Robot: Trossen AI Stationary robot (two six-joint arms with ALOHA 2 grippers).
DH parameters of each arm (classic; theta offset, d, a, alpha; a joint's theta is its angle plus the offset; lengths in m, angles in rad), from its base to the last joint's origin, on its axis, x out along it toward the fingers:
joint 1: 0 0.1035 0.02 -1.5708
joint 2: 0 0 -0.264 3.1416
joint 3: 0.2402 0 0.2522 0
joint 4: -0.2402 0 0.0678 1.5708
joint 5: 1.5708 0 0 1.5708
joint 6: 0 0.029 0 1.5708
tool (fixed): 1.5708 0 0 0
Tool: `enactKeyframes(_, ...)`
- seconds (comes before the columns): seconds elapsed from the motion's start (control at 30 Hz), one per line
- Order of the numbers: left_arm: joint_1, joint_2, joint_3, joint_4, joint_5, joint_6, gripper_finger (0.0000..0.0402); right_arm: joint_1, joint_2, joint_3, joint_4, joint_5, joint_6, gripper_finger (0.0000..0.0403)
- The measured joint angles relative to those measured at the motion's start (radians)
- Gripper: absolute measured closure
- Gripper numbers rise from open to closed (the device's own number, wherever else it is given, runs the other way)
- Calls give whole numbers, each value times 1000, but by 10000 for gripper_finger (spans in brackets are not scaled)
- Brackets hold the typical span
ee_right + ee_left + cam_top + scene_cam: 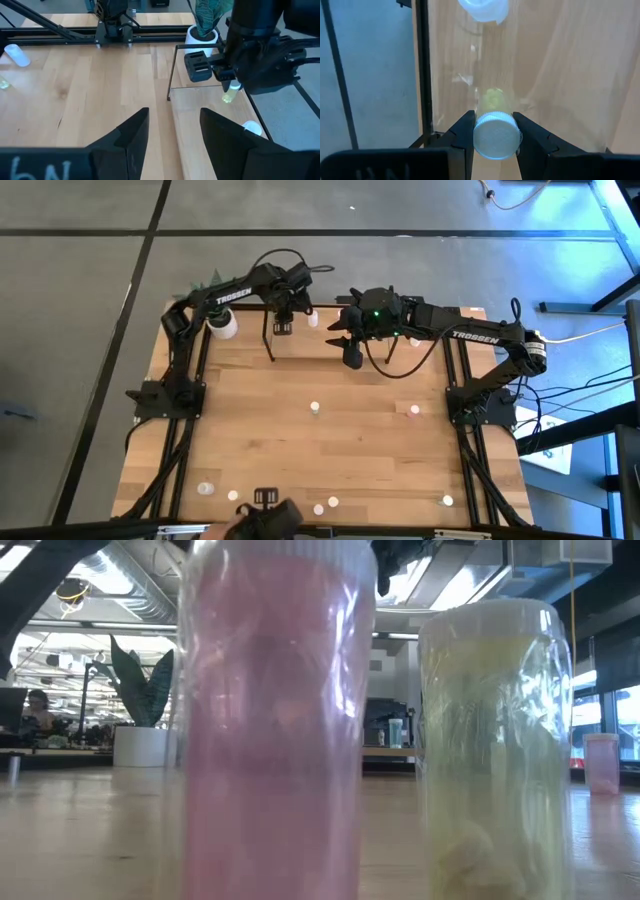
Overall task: Pick and place medicine bottles onto shelf by color
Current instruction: Put the top yellow pill bottle on the shelf
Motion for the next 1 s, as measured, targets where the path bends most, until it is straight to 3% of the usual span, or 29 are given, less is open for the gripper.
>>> enactKeyframes(0.37,10,35,0,7,12,7,308,0,0,0,0,145,48,224)
enactKeyframes(0.7,13,34,0,10,12,0,308,0,0,0,-28,140,152,224)
enactKeyframes(1.0,13,34,0,14,12,-3,308,0,0,0,-124,139,152,224)
